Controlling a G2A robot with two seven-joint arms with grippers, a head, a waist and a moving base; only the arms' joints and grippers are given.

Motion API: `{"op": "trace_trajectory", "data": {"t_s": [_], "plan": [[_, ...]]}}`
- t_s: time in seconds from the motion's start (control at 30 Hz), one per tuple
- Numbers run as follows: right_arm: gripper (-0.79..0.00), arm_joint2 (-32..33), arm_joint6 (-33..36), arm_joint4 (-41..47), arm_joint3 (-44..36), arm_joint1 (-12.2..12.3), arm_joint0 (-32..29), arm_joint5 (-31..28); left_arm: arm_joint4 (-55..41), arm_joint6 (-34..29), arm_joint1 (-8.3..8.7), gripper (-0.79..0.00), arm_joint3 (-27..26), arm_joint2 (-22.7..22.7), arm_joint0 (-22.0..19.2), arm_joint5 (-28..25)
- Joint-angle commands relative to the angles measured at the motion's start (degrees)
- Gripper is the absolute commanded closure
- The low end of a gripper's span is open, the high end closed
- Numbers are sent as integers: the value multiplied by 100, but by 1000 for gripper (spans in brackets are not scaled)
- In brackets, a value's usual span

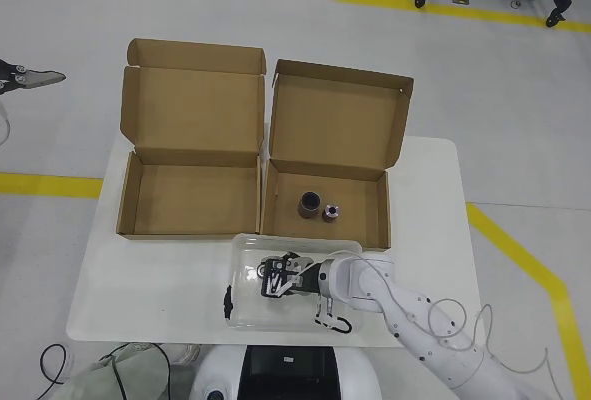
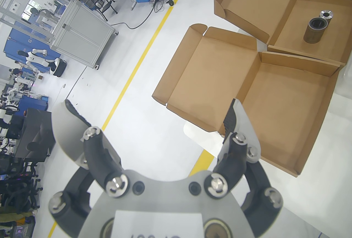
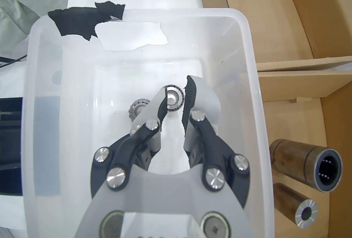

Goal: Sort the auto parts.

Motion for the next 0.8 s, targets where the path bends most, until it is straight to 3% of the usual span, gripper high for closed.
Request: {"op": "trace_trajectory", "data": {"t_s": [0.0, 0.13, 0.23, 0.27, 0.77], "plan": [[-102, 0, 0, 0, 0, 0, 0, 0, 0, 0, 0, -785, 0, 0, 0, 0], [-249, 0, 0, 0, 0, 0, 0, 0, 0, 0, 0, -785, 0, 0, 0, 0], [-262, 0, 0, 0, 0, 0, 0, 0, 0, 0, 0, -785, 0, 0, 0, 0], [-323, -1, -4, -11, 5, 0, -21, 42, 0, 0, 0, -785, 0, 0, 0, 0], [-271, -190, 129, -101, 400, -116, 74, 307, 0, 0, 0, -785, 0, 0, 0, 0]]}}
